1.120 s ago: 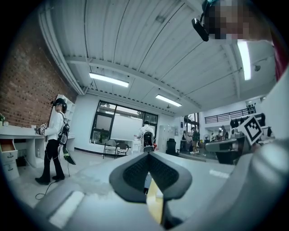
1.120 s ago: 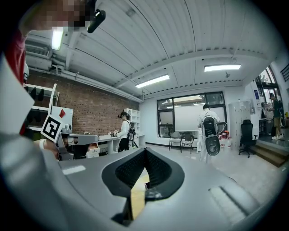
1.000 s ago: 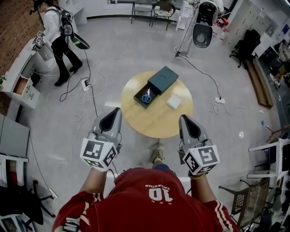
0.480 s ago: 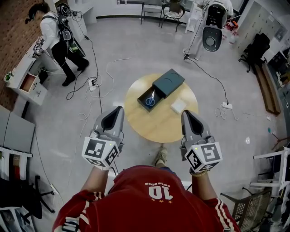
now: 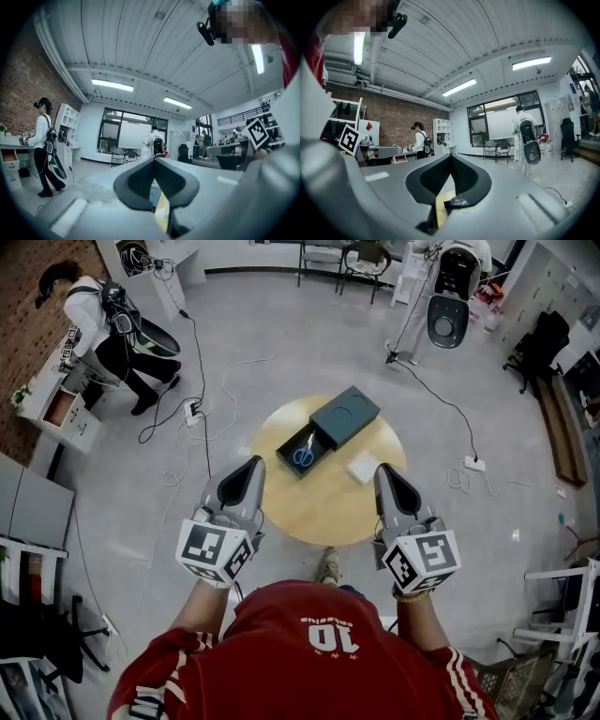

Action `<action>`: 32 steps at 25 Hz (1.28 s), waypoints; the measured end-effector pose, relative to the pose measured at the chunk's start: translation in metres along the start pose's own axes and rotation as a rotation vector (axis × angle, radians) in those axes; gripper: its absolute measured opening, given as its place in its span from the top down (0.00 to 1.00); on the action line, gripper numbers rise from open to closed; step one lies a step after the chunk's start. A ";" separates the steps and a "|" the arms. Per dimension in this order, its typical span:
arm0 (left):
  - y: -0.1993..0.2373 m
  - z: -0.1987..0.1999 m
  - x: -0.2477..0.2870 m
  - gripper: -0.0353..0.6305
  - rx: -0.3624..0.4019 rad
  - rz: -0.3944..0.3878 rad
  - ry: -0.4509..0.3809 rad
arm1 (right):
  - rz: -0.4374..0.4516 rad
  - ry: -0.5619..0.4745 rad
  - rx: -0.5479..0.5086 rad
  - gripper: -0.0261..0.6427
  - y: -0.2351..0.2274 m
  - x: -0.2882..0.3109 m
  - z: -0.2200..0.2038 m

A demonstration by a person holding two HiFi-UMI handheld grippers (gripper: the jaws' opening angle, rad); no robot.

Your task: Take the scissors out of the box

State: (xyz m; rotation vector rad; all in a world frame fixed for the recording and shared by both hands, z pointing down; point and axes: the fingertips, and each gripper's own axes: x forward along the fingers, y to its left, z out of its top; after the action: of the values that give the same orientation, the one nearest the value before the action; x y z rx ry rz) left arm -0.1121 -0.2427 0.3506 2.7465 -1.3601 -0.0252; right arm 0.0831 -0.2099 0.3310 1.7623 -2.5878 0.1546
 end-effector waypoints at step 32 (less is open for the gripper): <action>-0.005 -0.099 0.110 0.72 -0.047 0.017 0.245 | 0.096 -0.023 0.013 0.96 -0.075 0.053 -0.031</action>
State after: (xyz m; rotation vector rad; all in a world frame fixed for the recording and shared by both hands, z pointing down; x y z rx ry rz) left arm -0.0364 -0.3210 0.4509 2.5958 -1.2980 0.2671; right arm 0.1314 -0.2834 0.3708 1.6544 -2.6945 0.1528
